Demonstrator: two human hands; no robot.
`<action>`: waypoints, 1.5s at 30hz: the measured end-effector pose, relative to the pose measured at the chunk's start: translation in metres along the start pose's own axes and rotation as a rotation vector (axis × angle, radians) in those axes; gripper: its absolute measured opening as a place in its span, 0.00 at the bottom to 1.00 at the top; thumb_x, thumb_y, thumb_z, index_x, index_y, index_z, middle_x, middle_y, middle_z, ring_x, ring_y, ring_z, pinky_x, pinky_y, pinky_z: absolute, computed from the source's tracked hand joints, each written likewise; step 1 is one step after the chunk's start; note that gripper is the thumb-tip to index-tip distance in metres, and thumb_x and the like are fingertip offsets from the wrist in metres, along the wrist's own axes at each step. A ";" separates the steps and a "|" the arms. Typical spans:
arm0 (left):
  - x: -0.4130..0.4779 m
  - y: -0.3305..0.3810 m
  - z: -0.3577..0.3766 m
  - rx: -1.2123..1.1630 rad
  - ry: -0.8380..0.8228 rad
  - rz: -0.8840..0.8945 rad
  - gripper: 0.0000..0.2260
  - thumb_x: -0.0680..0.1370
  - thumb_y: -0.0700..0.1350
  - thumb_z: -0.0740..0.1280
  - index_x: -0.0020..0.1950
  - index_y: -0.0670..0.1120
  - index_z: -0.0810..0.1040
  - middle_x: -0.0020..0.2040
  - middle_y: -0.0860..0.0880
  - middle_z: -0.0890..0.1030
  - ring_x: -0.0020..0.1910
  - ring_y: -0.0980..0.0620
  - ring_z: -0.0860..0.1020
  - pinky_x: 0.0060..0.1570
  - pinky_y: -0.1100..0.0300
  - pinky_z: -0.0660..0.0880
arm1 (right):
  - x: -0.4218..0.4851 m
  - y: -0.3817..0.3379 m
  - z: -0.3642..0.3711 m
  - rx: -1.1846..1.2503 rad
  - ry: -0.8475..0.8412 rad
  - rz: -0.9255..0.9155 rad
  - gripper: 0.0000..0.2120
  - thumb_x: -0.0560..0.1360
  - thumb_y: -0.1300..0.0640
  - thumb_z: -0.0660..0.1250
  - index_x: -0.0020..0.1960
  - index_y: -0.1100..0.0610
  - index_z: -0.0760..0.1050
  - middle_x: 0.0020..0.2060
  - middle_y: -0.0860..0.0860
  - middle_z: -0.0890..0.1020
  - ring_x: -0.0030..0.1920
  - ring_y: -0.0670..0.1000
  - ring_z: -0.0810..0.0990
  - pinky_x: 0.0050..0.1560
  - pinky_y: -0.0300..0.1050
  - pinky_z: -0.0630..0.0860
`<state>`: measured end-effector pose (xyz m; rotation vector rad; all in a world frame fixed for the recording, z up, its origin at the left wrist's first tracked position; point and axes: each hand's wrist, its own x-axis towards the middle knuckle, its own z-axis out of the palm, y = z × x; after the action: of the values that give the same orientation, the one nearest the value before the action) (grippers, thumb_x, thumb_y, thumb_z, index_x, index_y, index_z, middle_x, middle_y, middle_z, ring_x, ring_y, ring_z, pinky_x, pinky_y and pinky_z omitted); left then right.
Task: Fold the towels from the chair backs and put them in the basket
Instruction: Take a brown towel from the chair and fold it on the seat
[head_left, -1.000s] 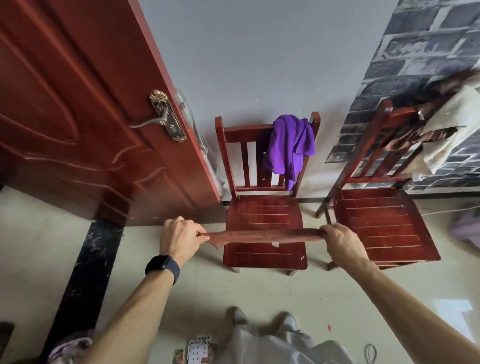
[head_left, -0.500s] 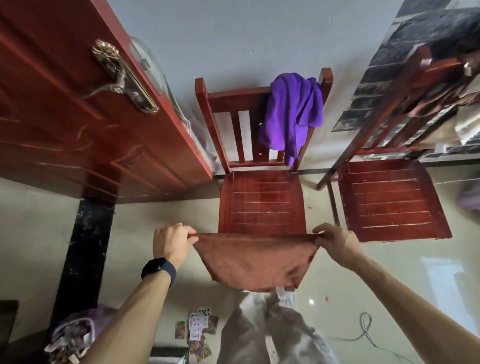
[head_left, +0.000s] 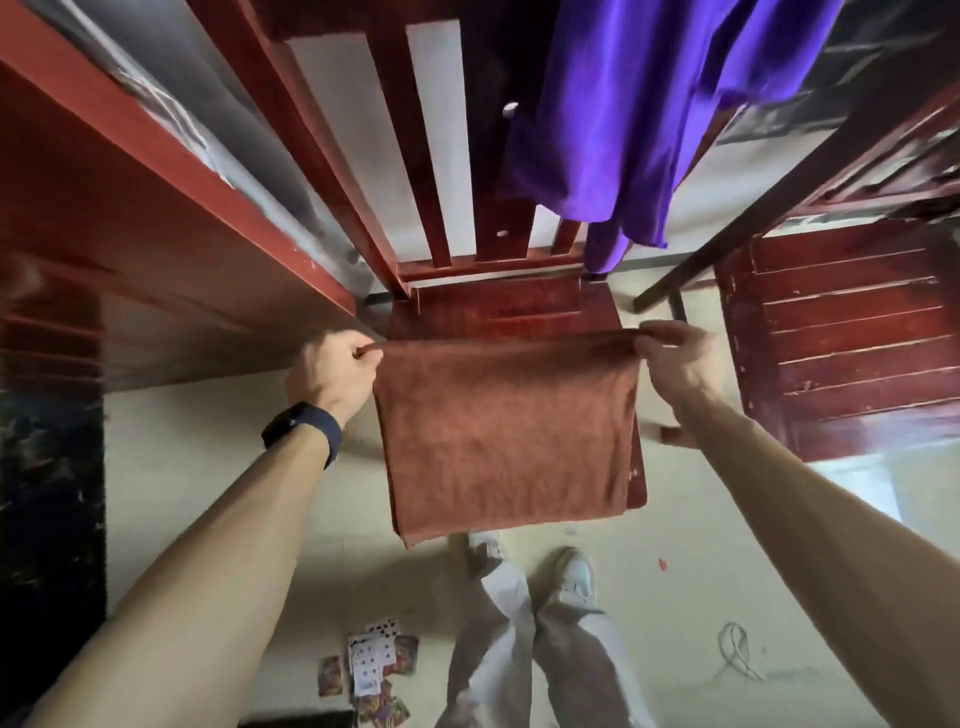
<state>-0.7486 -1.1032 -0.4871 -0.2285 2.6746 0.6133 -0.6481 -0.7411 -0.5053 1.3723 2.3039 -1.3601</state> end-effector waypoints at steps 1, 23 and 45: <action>0.013 0.002 0.005 -0.005 0.021 -0.007 0.08 0.75 0.50 0.71 0.52 0.52 0.84 0.50 0.47 0.86 0.51 0.41 0.82 0.50 0.51 0.79 | 0.013 -0.001 0.008 0.017 0.014 -0.007 0.13 0.69 0.52 0.71 0.54 0.49 0.85 0.47 0.47 0.86 0.50 0.53 0.84 0.60 0.54 0.80; -0.109 -0.083 0.141 -0.056 -0.214 -0.504 0.15 0.78 0.52 0.68 0.59 0.45 0.73 0.57 0.42 0.79 0.55 0.40 0.79 0.47 0.53 0.73 | -0.079 0.175 0.065 -0.344 -0.101 0.358 0.15 0.75 0.47 0.68 0.55 0.57 0.76 0.43 0.56 0.82 0.46 0.61 0.81 0.45 0.48 0.75; -0.121 -0.120 0.129 -0.394 -0.300 -0.718 0.12 0.75 0.53 0.71 0.35 0.48 0.78 0.40 0.48 0.82 0.43 0.44 0.79 0.50 0.53 0.77 | -0.102 0.183 0.065 0.220 -0.199 0.632 0.08 0.83 0.56 0.61 0.59 0.59 0.73 0.48 0.55 0.80 0.50 0.56 0.82 0.53 0.55 0.80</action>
<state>-0.5669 -1.1431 -0.5919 -1.0507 1.9621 0.8315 -0.4710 -0.8220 -0.6059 1.7284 1.4379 -1.4596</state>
